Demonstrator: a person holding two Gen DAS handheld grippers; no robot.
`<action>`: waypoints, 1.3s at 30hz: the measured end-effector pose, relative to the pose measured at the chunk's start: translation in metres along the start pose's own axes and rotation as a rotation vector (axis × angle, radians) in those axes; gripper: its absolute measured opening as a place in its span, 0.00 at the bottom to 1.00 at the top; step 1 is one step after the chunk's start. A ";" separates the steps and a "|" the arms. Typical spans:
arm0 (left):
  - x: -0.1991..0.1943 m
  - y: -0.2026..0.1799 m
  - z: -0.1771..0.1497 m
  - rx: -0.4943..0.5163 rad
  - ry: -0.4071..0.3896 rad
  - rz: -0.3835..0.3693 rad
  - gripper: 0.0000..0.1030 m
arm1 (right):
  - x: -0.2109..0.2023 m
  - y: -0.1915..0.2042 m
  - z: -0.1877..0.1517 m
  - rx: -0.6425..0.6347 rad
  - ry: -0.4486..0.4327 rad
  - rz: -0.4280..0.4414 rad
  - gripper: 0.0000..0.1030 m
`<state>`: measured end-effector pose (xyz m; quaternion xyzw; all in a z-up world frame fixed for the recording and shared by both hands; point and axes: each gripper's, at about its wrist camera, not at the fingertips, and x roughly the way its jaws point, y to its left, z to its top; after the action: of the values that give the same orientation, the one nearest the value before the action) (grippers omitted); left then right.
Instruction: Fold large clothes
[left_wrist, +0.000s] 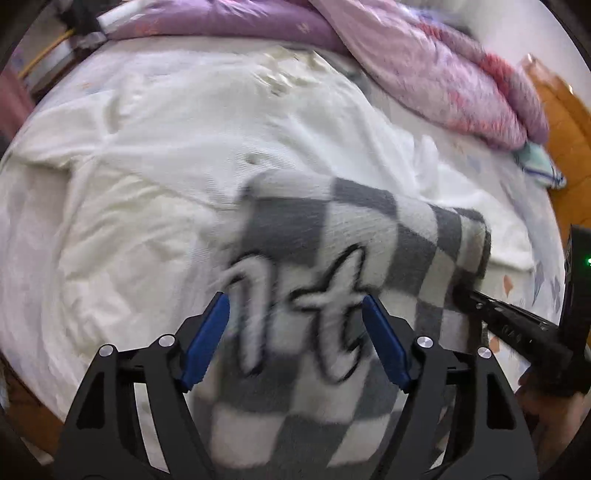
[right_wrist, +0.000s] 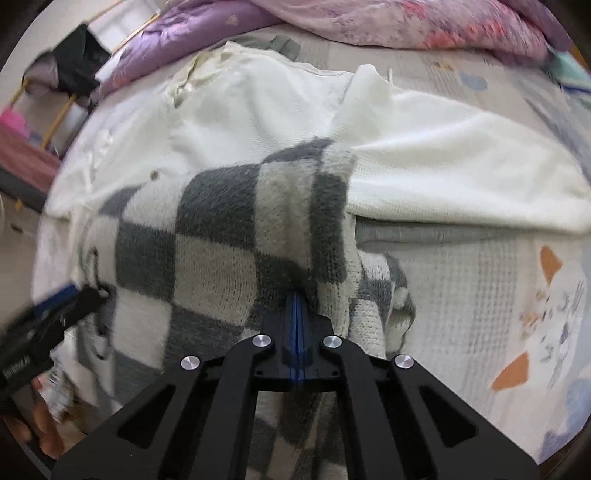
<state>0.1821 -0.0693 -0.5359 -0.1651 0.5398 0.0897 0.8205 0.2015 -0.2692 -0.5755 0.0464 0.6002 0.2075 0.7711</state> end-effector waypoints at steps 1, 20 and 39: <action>-0.008 0.009 -0.008 -0.014 -0.011 0.015 0.74 | -0.008 0.000 -0.006 0.006 -0.010 0.018 0.01; -0.017 0.057 -0.081 -0.184 0.031 0.038 0.81 | -0.053 -0.025 -0.131 0.212 -0.077 -0.004 0.69; 0.009 0.054 -0.055 -0.125 0.128 -0.021 0.93 | 0.026 -0.099 -0.101 0.381 0.061 0.407 0.92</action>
<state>0.1208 -0.0399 -0.5737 -0.2271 0.5828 0.1037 0.7733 0.1371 -0.3670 -0.6590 0.3039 0.6298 0.2427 0.6724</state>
